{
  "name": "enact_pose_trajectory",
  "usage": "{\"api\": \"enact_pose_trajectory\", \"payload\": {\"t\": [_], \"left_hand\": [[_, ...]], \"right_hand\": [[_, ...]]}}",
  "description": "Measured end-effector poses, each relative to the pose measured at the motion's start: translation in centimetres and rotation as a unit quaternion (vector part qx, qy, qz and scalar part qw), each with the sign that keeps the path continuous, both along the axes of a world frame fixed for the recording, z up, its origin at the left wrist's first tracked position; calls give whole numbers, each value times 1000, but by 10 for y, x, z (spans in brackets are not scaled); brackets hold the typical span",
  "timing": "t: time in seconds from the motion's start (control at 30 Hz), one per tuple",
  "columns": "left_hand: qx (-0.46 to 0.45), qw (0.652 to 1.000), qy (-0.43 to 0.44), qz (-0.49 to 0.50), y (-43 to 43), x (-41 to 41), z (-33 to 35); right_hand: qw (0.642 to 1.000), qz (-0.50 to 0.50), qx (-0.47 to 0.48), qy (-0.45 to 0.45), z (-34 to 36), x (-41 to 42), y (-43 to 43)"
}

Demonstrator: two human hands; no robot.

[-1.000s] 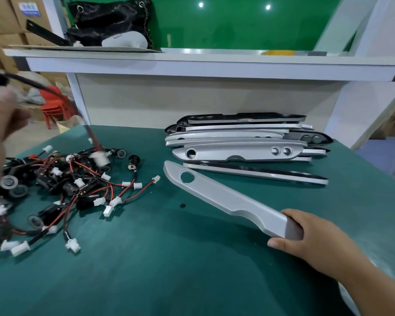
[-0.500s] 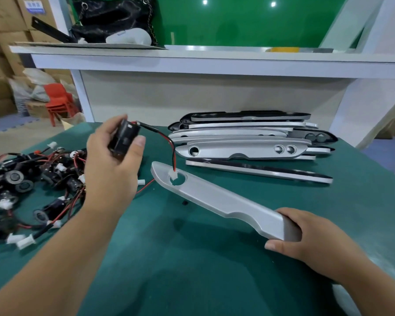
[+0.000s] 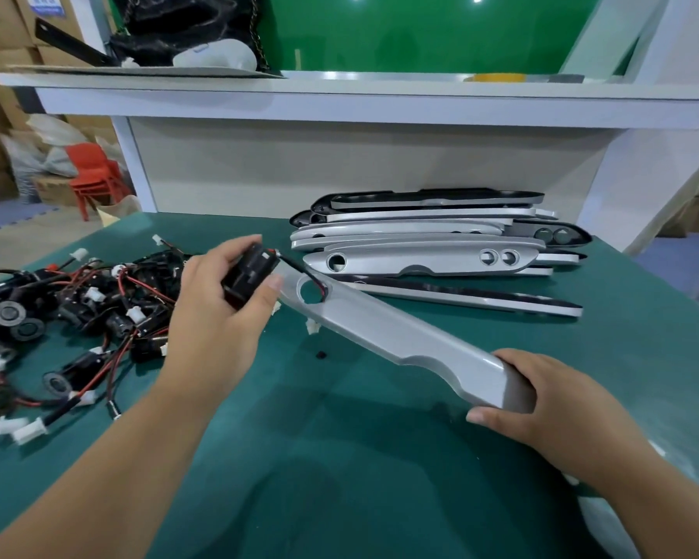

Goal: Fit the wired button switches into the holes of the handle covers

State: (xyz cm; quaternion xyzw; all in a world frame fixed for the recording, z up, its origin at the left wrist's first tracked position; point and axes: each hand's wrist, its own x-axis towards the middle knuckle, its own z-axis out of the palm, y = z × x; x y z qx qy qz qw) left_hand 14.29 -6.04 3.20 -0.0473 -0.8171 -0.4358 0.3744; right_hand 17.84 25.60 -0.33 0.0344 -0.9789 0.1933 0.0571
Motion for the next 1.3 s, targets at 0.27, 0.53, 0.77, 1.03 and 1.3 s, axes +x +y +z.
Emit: {"api": "enact_pose_trajectory", "payload": {"t": [0.27, 0.53, 0.77, 1.03, 1.3], "left_hand": [[-124, 979, -161, -2, 15, -2, -4], [-59, 990, -120, -41, 11, 0, 4], [188, 971, -136, -60, -2, -10, -7], [359, 884, -182, -239, 1, -10, -23], [367, 883, -152, -252, 13, -5, -27]], "right_hand": [[994, -10, 81, 73, 6, 4, -8], [990, -17, 65, 127, 6, 5, -9], [991, 0, 38, 131, 6, 4, -9], [997, 75, 2, 12, 1, 3, -11], [961, 164, -71, 209, 16, -9, -102]]}}
